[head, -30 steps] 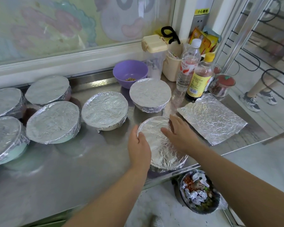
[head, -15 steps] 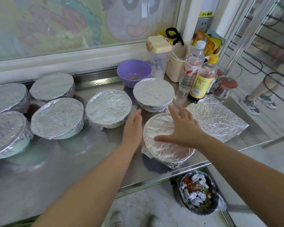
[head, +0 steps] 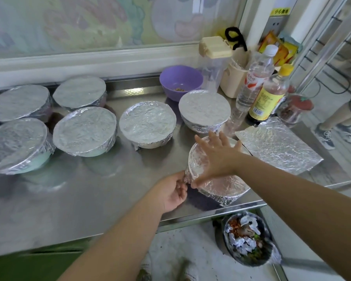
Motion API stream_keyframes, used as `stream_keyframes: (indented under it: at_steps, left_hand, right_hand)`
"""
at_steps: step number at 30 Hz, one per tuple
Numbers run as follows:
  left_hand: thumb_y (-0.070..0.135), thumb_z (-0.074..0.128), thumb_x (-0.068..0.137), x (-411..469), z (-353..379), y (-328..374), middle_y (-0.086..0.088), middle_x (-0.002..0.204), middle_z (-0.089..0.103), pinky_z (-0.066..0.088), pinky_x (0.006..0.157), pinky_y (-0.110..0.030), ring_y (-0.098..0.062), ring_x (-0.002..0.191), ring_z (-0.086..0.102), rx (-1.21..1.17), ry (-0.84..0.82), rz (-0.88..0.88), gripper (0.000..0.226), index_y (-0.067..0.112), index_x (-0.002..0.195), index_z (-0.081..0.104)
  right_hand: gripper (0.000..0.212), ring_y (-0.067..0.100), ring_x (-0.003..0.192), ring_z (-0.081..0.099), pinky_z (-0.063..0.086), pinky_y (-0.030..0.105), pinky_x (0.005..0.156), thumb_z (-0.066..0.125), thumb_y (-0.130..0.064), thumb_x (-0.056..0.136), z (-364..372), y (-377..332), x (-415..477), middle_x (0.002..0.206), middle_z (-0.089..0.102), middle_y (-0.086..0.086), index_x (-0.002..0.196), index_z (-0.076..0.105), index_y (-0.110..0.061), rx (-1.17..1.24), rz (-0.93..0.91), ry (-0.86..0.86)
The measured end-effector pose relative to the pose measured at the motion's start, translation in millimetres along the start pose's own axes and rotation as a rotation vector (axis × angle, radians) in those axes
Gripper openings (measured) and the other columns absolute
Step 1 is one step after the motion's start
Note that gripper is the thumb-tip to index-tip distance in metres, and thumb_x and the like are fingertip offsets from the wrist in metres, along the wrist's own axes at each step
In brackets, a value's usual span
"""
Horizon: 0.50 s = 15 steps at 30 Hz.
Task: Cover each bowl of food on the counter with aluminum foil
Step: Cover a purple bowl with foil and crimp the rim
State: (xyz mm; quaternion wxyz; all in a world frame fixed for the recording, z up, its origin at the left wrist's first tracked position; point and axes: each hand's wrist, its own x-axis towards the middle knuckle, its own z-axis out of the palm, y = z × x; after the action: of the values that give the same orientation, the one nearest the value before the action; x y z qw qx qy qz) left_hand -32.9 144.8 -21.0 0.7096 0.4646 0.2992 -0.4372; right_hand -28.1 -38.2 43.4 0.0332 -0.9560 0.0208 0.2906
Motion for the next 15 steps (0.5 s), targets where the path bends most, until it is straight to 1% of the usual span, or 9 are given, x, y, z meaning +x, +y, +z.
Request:
stream_keyframes:
  at_steps: [2, 5, 6, 8, 10, 12, 13, 14, 15]
  left_hand:
    - [0.009, 0.054, 0.1, 0, -2, -2, 0.002, 0.055, 0.048, 0.038, 0.041, -0.016, -0.006, 0.043, 0.044, -0.115, 0.009, 0.014, 0.011, 0.015, 0.095, 0.061]
    - [0.001, 0.046, 0.102, 0, 3, -4, -0.004, 0.06, 0.059, 0.046, 0.045, -0.019, -0.011, 0.049, 0.054, -0.069, 0.019, 0.109, 0.017, 0.014, 0.099, 0.057]
    - [-0.001, 0.043, 0.102, -1, 5, -3, -0.007, 0.065, 0.063, 0.05, 0.049, -0.021, -0.014, 0.055, 0.059, -0.027, 0.01, 0.133, 0.019, 0.011, 0.1, 0.058]
    - [-0.007, 0.04, 0.1, -3, 5, 0, -0.015, 0.084, 0.069, 0.057, 0.06, -0.027, -0.023, 0.074, 0.066, 0.045, -0.037, 0.148, 0.024, 0.005, 0.103, 0.06]
    - [-0.014, 0.038, 0.096, -6, 0, 5, -0.019, 0.096, 0.069, 0.058, 0.079, -0.033, -0.029, 0.092, 0.066, 0.089, -0.109, 0.145, 0.03, 0.002, 0.107, 0.061]
    - [-0.015, 0.044, 0.093, -9, -7, 8, -0.017, 0.102, 0.07, 0.05, 0.1, -0.036, -0.028, 0.102, 0.064, 0.204, -0.183, 0.168, 0.031, 0.003, 0.109, 0.064]
    - [-0.012, 0.051, 0.092, -11, -9, 9, -0.015, 0.104, 0.07, 0.048, 0.104, -0.035, -0.025, 0.103, 0.064, 0.281, -0.205, 0.194, 0.029, 0.005, 0.11, 0.065]
    - [-0.009, 0.057, 0.092, -11, -10, 11, -0.013, 0.104, 0.069, 0.047, 0.104, -0.033, -0.022, 0.102, 0.064, 0.355, -0.21, 0.224, 0.024, 0.006, 0.109, 0.065]
    - [-0.005, 0.061, 0.092, -11, -9, 13, -0.011, 0.099, 0.069, 0.048, 0.1, -0.032, -0.021, 0.097, 0.063, 0.431, -0.194, 0.265, 0.018, 0.008, 0.104, 0.066]
  right_hand:
    - [0.149, 0.038, 0.149, -0.028, -0.005, 0.081, 0.11, 0.061, -0.098, 0.044, 2, 1, 0, 0.162, -0.034, 0.004, 0.152, -0.027, -0.045, 0.006, -0.007, 0.012]
    - [0.149, 0.038, 0.149, -0.029, -0.005, 0.081, 0.109, 0.06, -0.099, 0.044, 4, 3, 1, 0.162, -0.034, 0.004, 0.152, -0.027, -0.046, 0.001, -0.01, 0.019]
    - [0.149, 0.038, 0.149, -0.029, -0.005, 0.081, 0.109, 0.06, -0.099, 0.044, 4, 3, 2, 0.162, -0.034, 0.004, 0.152, -0.027, -0.045, -0.002, -0.009, 0.019]
    - [0.149, 0.038, 0.149, -0.03, -0.005, 0.08, 0.109, 0.061, -0.099, 0.044, 4, 3, 2, 0.162, -0.034, 0.004, 0.152, -0.027, -0.045, 0.0, -0.01, 0.023]
    - [0.149, 0.037, 0.149, -0.03, -0.006, 0.08, 0.11, 0.062, -0.099, 0.045, 4, 3, 1, 0.162, -0.034, 0.003, 0.152, -0.027, -0.045, 0.002, -0.013, 0.027]
    - [0.15, 0.037, 0.149, -0.03, -0.006, 0.08, 0.11, 0.062, -0.099, 0.044, 4, 3, 1, 0.163, -0.034, 0.004, 0.152, -0.026, -0.045, 0.008, -0.014, 0.026]
    - [0.15, 0.037, 0.149, -0.03, -0.007, 0.08, 0.11, 0.062, -0.099, 0.043, 5, 3, 1, 0.163, -0.034, 0.004, 0.152, -0.026, -0.046, 0.01, -0.013, 0.027]
    - [0.15, 0.037, 0.149, -0.03, -0.007, 0.08, 0.11, 0.062, -0.099, 0.043, 5, 3, 1, 0.163, -0.034, 0.003, 0.152, -0.027, -0.046, 0.012, -0.012, 0.027]
    - [0.15, 0.037, 0.148, -0.031, -0.007, 0.079, 0.11, 0.061, -0.1, 0.042, 5, 3, 1, 0.163, -0.034, 0.003, 0.151, -0.027, -0.047, 0.015, -0.012, 0.025]
